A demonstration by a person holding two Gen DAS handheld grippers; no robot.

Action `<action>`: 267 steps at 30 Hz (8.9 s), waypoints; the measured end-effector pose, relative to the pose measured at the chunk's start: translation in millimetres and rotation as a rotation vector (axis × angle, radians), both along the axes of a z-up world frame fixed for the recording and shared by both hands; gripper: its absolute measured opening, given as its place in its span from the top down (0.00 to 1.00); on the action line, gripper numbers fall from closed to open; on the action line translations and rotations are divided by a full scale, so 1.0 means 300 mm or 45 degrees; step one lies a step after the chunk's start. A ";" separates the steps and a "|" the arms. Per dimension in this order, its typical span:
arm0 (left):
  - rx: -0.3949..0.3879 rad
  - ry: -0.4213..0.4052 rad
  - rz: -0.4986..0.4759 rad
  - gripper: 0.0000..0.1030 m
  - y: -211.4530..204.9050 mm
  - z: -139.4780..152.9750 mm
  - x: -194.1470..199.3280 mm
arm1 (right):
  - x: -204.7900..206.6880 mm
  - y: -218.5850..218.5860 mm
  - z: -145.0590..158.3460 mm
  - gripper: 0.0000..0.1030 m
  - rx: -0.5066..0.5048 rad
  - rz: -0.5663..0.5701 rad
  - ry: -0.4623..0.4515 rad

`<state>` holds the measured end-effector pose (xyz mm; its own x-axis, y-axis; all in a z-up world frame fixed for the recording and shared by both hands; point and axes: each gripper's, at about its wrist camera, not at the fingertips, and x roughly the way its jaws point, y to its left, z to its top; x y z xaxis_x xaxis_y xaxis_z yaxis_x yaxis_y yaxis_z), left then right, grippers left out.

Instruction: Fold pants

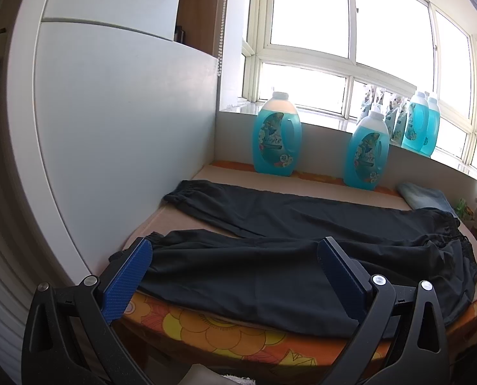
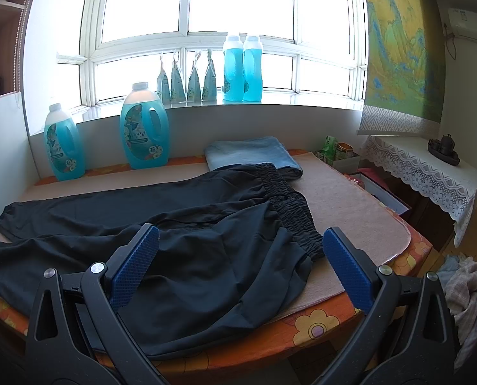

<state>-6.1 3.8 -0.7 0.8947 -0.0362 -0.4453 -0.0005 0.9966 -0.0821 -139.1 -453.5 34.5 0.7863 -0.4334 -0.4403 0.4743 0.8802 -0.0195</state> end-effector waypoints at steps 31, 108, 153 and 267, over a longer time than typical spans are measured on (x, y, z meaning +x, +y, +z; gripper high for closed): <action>0.005 0.010 -0.009 0.01 -0.012 0.000 0.013 | 0.003 0.005 -0.006 0.00 0.002 0.007 0.008; 0.022 0.776 -0.010 0.36 0.153 -0.245 1.257 | 1.525 0.332 -0.391 0.06 -0.149 1.242 0.789; -0.086 0.708 0.061 0.99 0.236 -0.255 1.342 | 1.379 0.362 -0.325 0.95 -0.096 1.380 0.705; -0.555 0.381 0.181 0.78 0.447 -0.402 0.280 | 1.219 1.528 -0.335 0.39 0.164 1.955 0.923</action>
<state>77.8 137.8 -121.2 0.7410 -0.1621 -0.6517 -0.2195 0.8587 -0.4631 226.5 4.8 -66.0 0.0529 0.5415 -0.8390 -0.8237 0.4987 0.2699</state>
